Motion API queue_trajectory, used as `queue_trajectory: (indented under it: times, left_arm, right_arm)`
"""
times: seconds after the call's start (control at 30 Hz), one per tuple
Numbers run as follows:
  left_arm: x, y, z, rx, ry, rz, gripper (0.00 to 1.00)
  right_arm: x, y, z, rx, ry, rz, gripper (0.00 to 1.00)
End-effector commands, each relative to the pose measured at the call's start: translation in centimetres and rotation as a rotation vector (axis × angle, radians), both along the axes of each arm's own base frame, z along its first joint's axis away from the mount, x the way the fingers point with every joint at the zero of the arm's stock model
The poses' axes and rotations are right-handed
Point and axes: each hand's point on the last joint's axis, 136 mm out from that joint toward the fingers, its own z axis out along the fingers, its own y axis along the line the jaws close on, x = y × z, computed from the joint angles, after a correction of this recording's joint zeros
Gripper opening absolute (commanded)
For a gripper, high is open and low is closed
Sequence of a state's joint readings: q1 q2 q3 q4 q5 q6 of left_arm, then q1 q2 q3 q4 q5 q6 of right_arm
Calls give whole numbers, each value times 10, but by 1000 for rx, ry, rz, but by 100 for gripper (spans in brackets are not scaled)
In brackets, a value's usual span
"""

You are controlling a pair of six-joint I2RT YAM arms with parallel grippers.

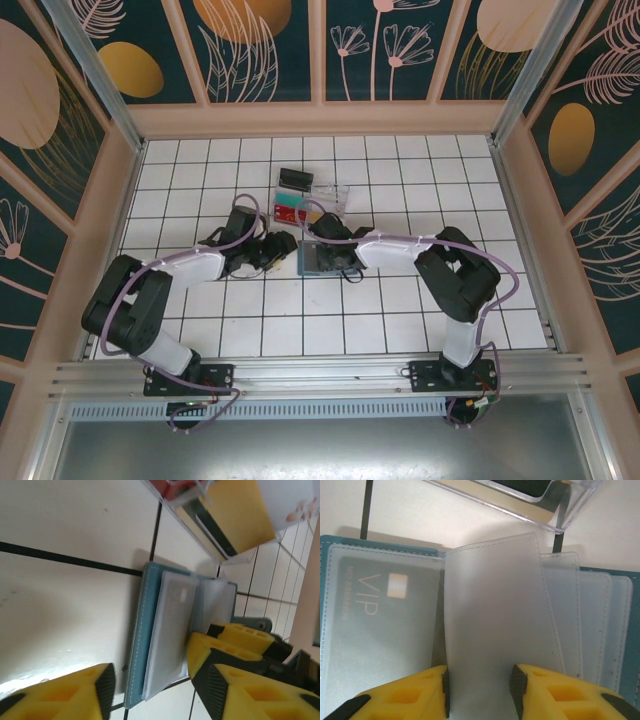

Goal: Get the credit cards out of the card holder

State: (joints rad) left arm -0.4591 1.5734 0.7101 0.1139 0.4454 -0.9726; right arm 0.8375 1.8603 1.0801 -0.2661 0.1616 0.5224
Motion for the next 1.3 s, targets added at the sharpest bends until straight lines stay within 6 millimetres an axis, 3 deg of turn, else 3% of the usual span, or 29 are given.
queue_trajectory:
  times: [0.0,0.23,0.43,0.47,0.53,0.93,1.27]
  left_arm:
    - [5,-22,9,-63,-14,-39,46]
    - [9,-33,-2,-65,5,-59,32]
    - [9,-31,-11,-52,23,-47,32]
    - [8,-30,-21,-39,47,-43,33]
    - [8,-31,-24,-42,53,-46,33]
    - [8,-38,-18,-82,44,-75,19]
    - [10,-28,-23,6,34,-67,28]
  right_arm:
    - [-48,-50,-74,-198,222,1,40]
    - [-50,-53,-77,-201,227,0,38]
    - [-52,-53,-79,-197,232,7,38]
    - [-52,-54,-79,-198,231,6,38]
    - [-53,-54,-79,-198,232,7,38]
    - [-53,-55,-78,-195,228,5,38]
    - [-54,-57,-79,-197,230,5,38]
